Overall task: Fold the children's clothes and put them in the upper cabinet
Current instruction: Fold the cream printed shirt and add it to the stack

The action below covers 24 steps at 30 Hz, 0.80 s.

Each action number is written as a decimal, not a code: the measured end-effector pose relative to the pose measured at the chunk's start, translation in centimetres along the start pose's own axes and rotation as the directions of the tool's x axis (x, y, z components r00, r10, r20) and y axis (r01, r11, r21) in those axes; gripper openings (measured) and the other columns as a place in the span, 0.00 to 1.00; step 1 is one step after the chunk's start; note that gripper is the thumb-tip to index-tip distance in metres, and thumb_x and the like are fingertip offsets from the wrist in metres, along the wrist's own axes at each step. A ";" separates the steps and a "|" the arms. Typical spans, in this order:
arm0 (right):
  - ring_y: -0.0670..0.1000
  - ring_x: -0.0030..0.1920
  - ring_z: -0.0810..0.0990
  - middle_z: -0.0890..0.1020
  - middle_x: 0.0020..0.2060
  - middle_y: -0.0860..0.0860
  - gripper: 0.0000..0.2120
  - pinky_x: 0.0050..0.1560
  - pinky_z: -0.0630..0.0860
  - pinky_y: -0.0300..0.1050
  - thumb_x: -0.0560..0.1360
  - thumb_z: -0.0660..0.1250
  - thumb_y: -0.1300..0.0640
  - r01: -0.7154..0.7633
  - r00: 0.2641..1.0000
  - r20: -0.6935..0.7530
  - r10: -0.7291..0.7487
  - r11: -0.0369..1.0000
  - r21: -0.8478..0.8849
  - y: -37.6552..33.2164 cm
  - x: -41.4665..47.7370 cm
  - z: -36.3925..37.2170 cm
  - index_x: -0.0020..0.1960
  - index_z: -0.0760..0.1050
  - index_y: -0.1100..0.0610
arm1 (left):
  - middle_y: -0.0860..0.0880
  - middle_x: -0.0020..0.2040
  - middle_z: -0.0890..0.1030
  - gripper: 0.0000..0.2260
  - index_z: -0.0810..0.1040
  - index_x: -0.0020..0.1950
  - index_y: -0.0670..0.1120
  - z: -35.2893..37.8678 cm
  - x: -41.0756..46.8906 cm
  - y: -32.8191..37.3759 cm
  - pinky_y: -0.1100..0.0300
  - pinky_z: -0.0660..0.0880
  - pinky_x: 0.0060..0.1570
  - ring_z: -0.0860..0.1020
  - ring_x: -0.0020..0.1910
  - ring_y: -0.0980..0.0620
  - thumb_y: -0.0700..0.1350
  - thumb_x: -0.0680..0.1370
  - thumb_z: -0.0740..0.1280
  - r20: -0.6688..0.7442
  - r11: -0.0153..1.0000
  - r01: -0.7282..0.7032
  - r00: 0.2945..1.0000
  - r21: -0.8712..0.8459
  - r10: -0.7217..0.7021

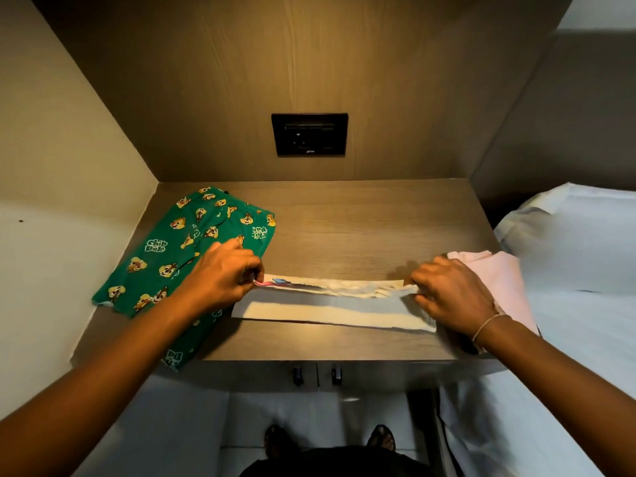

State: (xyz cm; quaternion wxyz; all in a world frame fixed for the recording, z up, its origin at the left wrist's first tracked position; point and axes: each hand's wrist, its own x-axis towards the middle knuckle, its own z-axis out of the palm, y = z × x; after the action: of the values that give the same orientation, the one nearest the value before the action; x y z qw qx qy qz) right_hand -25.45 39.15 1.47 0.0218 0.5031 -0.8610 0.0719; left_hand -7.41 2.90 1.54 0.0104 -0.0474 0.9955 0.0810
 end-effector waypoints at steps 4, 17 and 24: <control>0.51 0.56 0.75 0.81 0.56 0.49 0.17 0.53 0.70 0.46 0.74 0.65 0.45 -0.015 0.981 0.191 0.020 0.999 -0.029 -0.5 -0.7 1.2 0.60 0.79 0.48 | 0.60 0.51 0.78 0.08 0.79 0.54 0.59 1.0 0.0 -0.2 0.57 0.62 0.46 0.66 0.50 0.56 0.54 0.75 0.67 0.120 0.985 -0.047 0.992 0.167 0.027; 0.52 0.62 0.71 0.77 0.64 0.47 0.18 0.61 0.70 0.49 0.77 0.63 0.46 -0.216 0.949 0.237 0.210 0.976 0.001 -0.7 1.0 2.4 0.66 0.73 0.44 | 0.52 0.59 0.73 0.16 0.75 0.59 0.58 2.0 1.7 0.2 0.54 0.66 0.52 0.66 0.57 0.52 0.62 0.75 0.65 0.169 0.962 -0.017 0.985 0.274 -0.031; 0.50 0.51 0.79 0.83 0.52 0.48 0.12 0.49 0.77 0.44 0.74 0.68 0.47 -0.348 0.927 0.192 0.322 0.929 0.123 -2.0 -1.0 2.3 0.56 0.76 0.46 | 0.56 0.41 0.72 0.06 0.72 0.44 0.59 -0.9 5.2 1.3 0.56 0.58 0.44 0.65 0.45 0.55 0.53 0.75 0.70 0.096 0.996 0.059 0.993 0.067 -0.065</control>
State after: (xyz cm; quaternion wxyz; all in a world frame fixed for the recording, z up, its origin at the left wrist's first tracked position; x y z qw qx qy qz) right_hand -23.09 38.73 -0.73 -0.1026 0.3526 -0.9249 0.0984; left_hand -12.73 3.51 2.50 0.0633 -0.0741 0.9939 0.0507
